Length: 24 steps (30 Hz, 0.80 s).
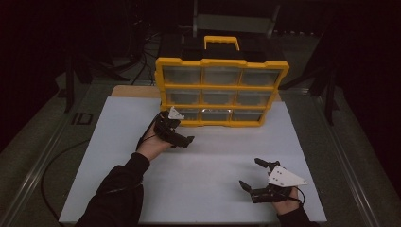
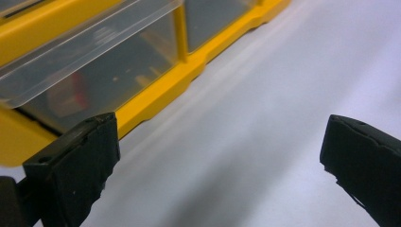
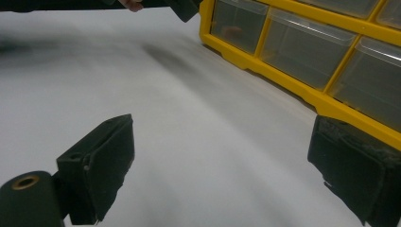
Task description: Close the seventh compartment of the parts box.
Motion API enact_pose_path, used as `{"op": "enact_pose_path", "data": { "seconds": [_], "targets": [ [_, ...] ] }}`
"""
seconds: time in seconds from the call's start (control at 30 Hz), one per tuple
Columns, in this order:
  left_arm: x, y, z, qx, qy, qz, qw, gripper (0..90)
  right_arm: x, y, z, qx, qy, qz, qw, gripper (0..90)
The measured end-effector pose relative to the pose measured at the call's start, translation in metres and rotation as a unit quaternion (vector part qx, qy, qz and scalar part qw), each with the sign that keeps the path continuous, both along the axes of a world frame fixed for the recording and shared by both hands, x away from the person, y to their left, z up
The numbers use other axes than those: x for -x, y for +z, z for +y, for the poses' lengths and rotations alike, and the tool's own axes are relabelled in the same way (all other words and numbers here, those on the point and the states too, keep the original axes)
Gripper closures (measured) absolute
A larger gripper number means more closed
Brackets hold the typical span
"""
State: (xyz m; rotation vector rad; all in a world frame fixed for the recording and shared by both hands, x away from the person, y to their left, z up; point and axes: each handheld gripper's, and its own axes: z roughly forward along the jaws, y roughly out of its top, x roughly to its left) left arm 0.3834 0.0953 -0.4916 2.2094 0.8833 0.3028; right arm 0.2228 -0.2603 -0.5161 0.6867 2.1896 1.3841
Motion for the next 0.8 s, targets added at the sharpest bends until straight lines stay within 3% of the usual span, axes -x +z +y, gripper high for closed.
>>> {"op": "enact_pose_path", "data": {
  "seconds": [0.2, 0.4, 0.73, 0.8],
  "targets": [
    [0.005, 0.003, 0.002, 0.007, -0.038, -0.013, 0.9992, 0.0, 0.000, 0.001, 0.000, 0.000, 0.000, -0.001, 1.0000, 8.3],
    [0.012, 0.009, 0.013, 0.021, -0.041, -0.025, 0.9986, 0.0, 0.000, 0.001, 0.000, 0.000, 0.001, -0.001, 1.0000, 8.3],
    [0.025, 0.011, 0.037, 0.045, -0.043, -0.020, 0.9979, 0.0, 0.000, 0.001, 0.001, 0.004, 0.001, -0.002, 1.0000, 8.3],
    [0.028, 0.011, 0.041, 0.040, -0.044, -0.019, 0.9980, 0.0, 0.000, 0.001, 0.001, 0.005, 0.002, -0.002, 1.0000, 8.3]
  ]
}}
